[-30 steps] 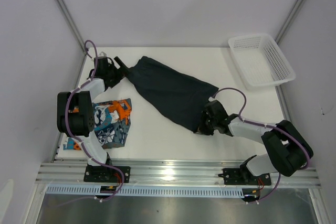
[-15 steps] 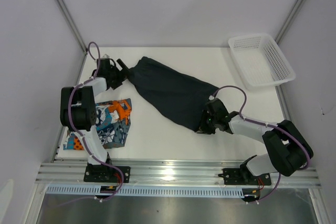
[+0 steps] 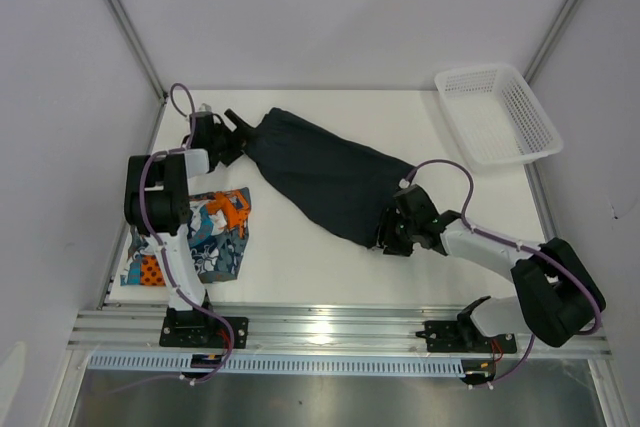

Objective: Fold and stack the shorts
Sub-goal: Fold the shorts

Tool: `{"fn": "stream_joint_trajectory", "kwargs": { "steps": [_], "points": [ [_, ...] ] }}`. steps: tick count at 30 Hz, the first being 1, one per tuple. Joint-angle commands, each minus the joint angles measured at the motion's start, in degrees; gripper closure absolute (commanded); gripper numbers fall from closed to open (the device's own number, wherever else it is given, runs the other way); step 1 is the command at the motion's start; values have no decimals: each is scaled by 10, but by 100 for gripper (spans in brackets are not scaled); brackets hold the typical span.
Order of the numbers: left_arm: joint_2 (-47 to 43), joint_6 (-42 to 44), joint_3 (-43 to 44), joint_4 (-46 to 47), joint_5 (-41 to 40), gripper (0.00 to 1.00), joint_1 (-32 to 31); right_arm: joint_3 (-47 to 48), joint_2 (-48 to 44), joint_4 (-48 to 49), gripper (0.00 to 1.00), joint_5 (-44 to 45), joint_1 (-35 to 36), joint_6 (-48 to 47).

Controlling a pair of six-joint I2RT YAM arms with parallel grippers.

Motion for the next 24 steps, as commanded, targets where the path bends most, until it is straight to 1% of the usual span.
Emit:
{"fn": "stream_joint_trajectory", "kwargs": {
  "steps": [1, 3, 6, 7, 9, 10, 12, 13, 14, 15, 16, 17, 18, 19, 20, 22, 24],
  "points": [
    [14, -43, 3, 64, 7, 1, -3, 22, -28, -17, 47, 10, 0, -5],
    [18, -47, 0, 65, -3, 3, -2, 24, -39, -25, 46, 11, -1, -5],
    [16, -50, -13, 85, -22, 10, -3, 34, -58, -43, 42, 14, -3, -6],
    [16, -54, -17, 88, -27, 17, -3, 39, -62, -46, 41, 16, -3, -7],
    [19, -62, -15, 100, -33, 24, -3, 44, -76, -55, 41, 17, -6, -6],
    [19, -64, -15, 101, -37, 32, -4, 50, -80, -57, 41, 15, -8, -7],
    [20, -69, -12, 108, -55, 45, -7, 58, -86, -62, 41, 18, -10, -6],
    [23, -69, -11, 114, -55, 64, -8, 64, -95, -61, 41, 27, -10, -3],
    [25, -68, -7, 117, -52, 72, -9, 64, -100, -56, 42, 28, -11, 0],
    [33, -62, 5, 131, -38, 96, -10, 64, -110, -39, 42, 29, -10, 3],
    [35, -55, 8, 135, -28, 100, -10, 65, -113, -29, 42, 31, -11, 2],
    [32, -50, 10, 142, -23, 100, -10, 68, -112, -18, 43, 33, -12, 2],
    [25, -39, -12, 158, -21, 100, -12, 72, -110, -3, 43, 35, -12, 2],
    [7, -34, -25, 203, -19, 100, -13, 78, -97, 4, 43, 33, -14, -4],
    [-4, -27, -48, 218, -18, 100, -14, 93, -88, 13, 44, 29, -16, -8],
    [-33, -6, -75, 239, -15, 100, -17, 112, -50, 24, 44, 26, -21, -21],
    [-54, 4, -115, 234, -28, 100, -21, 146, -20, 42, 46, 17, -25, -35]
  ]
}}
